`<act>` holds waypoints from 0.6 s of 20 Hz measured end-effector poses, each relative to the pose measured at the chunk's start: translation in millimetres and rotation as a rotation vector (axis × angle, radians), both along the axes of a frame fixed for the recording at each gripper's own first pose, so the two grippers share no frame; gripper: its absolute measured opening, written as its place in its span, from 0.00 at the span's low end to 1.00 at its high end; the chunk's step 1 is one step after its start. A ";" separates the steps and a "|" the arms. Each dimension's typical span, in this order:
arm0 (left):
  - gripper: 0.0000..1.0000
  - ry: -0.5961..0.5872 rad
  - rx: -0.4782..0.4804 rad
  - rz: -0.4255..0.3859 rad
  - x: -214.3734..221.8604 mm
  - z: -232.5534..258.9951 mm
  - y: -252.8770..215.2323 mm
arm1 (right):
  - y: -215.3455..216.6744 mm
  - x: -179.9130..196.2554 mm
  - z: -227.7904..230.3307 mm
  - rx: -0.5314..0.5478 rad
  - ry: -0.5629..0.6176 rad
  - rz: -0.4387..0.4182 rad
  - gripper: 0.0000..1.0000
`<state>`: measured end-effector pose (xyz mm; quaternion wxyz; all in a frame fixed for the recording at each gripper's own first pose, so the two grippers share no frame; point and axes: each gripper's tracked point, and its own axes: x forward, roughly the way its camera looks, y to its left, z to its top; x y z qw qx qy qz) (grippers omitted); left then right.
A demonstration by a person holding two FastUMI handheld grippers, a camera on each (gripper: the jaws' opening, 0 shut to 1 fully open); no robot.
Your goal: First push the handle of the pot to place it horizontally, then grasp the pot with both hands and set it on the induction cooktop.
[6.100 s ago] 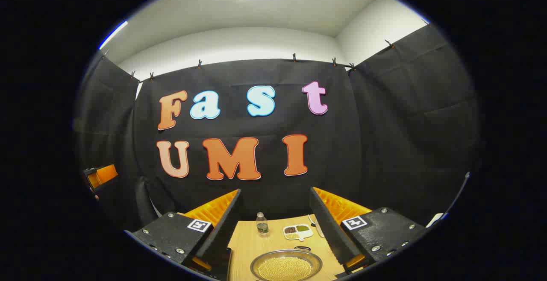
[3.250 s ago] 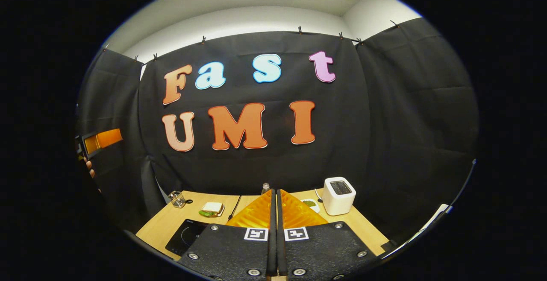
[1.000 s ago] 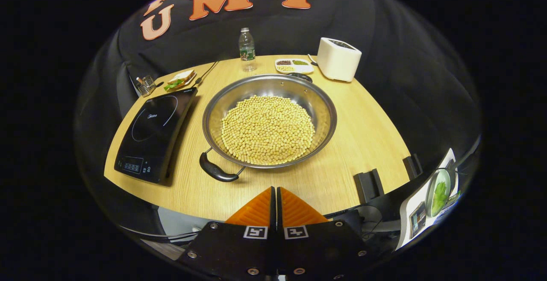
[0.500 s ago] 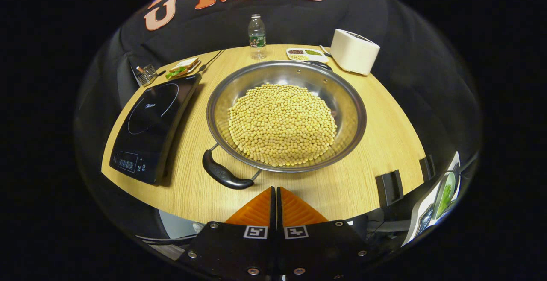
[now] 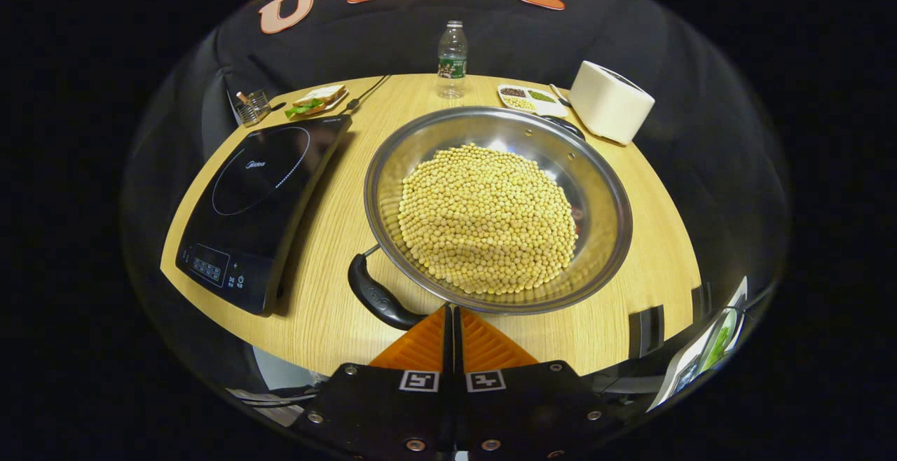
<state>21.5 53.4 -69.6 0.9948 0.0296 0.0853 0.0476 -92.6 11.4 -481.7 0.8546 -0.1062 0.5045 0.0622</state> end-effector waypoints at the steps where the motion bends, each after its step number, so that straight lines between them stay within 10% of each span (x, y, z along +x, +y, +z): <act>1: 0.98 -0.003 0.006 -0.002 0.7 0.7 0.2 | 2.1 0.2 -0.2 -0.005 0.000 0.007 0.00; 12: 0.98 -0.022 0.003 0.024 6.3 7.5 22.3 | 48.0 -7.6 -7.7 0.029 0.047 0.095 0.00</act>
